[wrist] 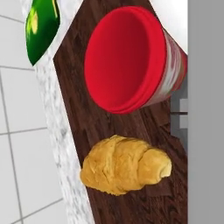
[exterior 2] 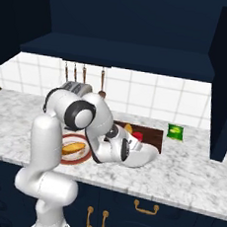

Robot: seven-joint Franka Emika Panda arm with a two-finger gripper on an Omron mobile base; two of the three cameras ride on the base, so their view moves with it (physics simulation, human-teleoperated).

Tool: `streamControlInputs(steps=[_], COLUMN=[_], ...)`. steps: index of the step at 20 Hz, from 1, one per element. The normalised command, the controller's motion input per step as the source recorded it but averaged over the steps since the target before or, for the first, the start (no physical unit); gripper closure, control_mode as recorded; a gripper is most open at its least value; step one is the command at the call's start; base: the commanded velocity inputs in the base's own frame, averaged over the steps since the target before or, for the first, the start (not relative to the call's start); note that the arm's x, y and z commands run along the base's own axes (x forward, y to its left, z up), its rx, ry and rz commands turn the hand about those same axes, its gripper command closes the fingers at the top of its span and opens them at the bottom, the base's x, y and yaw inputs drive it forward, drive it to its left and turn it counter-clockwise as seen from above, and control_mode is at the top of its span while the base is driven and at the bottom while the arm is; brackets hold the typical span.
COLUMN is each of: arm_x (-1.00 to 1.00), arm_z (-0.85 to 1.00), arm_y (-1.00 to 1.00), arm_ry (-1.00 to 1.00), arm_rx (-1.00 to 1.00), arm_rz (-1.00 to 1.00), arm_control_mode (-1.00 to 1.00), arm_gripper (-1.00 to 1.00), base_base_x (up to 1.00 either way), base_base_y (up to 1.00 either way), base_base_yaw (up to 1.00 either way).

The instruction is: From the different types of pastries on the counter, select a croissant and place it on the cutting board. Then retrieve a jar of jam from the cabinet and place it alongside the croissant on the cutting board.

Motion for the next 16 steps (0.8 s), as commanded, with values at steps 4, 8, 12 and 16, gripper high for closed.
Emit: streamControlInputs(steps=[4,8,12,16], arm_x=[0.03,0.02,0.00,0.00], arm_z=[0.00,0.00,0.07,0.31], arm_y=[0.04,0.00,-0.04,-0.01], arm_ry=[0.00,0.00,0.00,0.00], arm_rx=[-0.01,0.00,0.00,0.00], arm_rz=[0.00,0.00,0.00,0.00], arm_control_mode=[-1.00,-1.00,-1.00,-1.00], arm_gripper=[-1.00,-1.00,-1.00,-1.00], base_base_x=[0.00,0.00,0.00,0.00], base_base_y=[0.00,0.00,0.00,0.00], base_base_yaw=[0.00,0.00,0.00,0.00])
